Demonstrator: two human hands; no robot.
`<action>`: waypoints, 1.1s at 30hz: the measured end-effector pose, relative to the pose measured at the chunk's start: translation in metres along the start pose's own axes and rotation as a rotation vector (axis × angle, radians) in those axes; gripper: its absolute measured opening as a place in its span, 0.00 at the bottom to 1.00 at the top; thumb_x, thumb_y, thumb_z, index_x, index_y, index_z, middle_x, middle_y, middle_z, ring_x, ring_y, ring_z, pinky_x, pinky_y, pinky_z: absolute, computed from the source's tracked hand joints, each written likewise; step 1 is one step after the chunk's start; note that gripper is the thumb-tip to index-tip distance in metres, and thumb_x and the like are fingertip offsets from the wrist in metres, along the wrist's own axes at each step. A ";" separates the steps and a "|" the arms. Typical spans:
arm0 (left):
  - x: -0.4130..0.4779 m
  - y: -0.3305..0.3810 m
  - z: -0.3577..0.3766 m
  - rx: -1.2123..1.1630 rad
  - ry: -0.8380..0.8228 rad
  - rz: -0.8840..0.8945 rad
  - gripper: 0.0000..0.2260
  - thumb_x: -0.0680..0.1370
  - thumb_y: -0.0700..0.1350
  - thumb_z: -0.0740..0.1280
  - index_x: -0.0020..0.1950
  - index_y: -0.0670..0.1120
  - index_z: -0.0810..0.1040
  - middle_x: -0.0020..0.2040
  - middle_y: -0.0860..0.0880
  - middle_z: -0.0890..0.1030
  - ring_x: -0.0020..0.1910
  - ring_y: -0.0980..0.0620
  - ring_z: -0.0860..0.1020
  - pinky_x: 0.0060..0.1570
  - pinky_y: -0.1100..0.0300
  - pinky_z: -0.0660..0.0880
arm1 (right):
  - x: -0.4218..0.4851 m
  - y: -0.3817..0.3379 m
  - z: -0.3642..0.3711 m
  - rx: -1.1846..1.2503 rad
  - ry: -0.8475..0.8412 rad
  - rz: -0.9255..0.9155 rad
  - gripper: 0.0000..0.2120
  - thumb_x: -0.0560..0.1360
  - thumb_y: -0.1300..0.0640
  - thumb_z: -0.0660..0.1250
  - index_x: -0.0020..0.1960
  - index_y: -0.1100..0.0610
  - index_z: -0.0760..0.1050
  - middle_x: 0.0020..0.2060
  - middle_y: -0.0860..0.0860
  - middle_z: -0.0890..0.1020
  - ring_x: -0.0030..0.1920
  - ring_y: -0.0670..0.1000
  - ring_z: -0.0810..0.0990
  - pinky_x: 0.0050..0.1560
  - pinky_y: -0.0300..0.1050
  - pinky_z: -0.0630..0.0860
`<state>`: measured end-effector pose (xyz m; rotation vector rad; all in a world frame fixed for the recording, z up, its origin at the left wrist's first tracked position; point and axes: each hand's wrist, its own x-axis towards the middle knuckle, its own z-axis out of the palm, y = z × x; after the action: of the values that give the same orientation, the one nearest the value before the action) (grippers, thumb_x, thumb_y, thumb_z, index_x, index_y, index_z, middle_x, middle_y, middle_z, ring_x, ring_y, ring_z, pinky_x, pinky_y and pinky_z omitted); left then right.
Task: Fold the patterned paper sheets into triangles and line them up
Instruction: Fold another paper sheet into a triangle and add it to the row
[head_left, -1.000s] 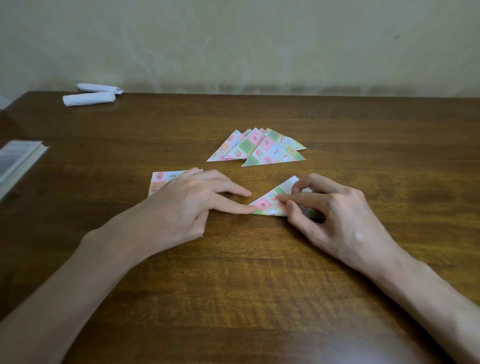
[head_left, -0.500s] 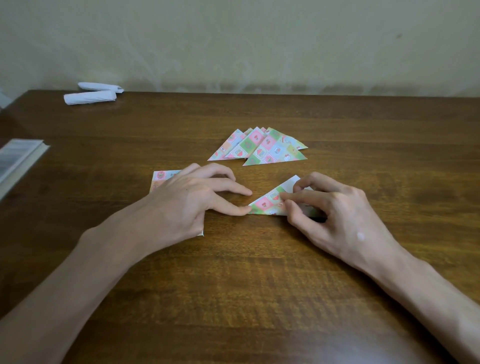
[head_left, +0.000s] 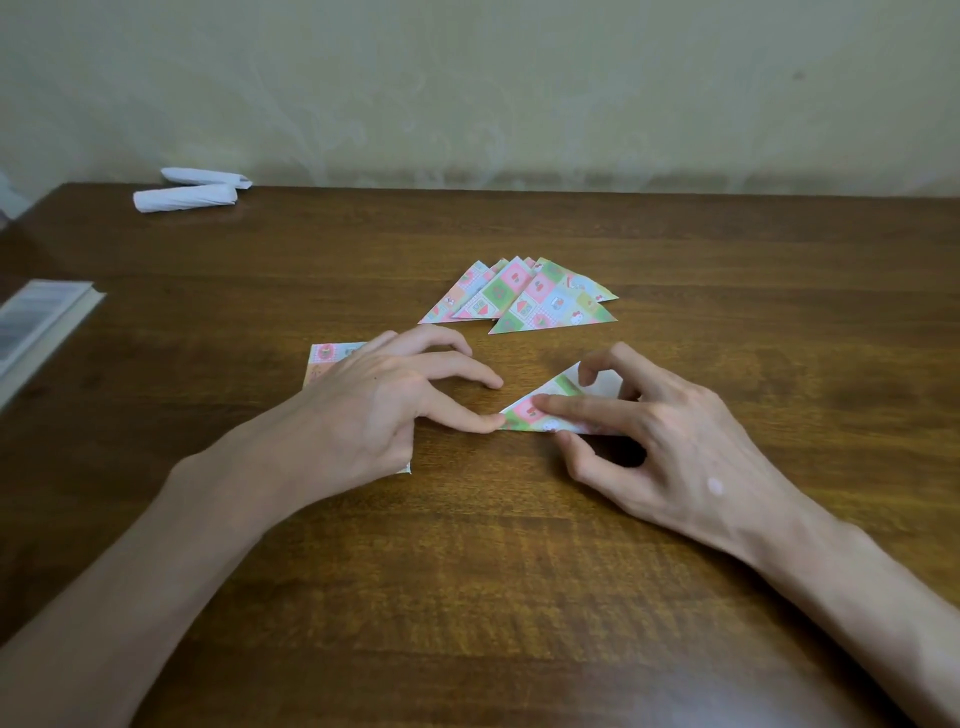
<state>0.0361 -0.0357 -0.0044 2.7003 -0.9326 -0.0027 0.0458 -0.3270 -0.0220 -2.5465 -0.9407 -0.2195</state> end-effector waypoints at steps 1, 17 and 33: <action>-0.001 -0.002 0.001 -0.023 0.008 -0.002 0.37 0.71 0.25 0.63 0.66 0.63 0.81 0.71 0.64 0.74 0.74 0.58 0.65 0.69 0.49 0.67 | 0.000 0.001 0.000 0.000 -0.001 -0.005 0.17 0.80 0.39 0.61 0.65 0.38 0.81 0.58 0.43 0.74 0.43 0.41 0.72 0.40 0.49 0.79; 0.000 0.006 0.003 -0.113 0.149 -0.017 0.27 0.73 0.32 0.61 0.61 0.57 0.86 0.62 0.62 0.81 0.66 0.59 0.76 0.60 0.46 0.74 | 0.001 0.005 0.004 -0.003 0.000 -0.041 0.18 0.82 0.41 0.59 0.66 0.42 0.82 0.64 0.41 0.77 0.58 0.49 0.81 0.49 0.54 0.81; -0.001 0.005 0.009 0.061 0.081 0.078 0.25 0.75 0.35 0.58 0.62 0.55 0.86 0.63 0.57 0.82 0.64 0.54 0.78 0.57 0.42 0.78 | 0.001 0.006 0.006 0.001 0.013 -0.044 0.18 0.82 0.42 0.60 0.66 0.44 0.82 0.64 0.42 0.79 0.52 0.49 0.80 0.51 0.52 0.80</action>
<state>0.0315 -0.0410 -0.0115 2.6949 -1.0293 0.1521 0.0510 -0.3278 -0.0293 -2.5223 -0.9926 -0.2479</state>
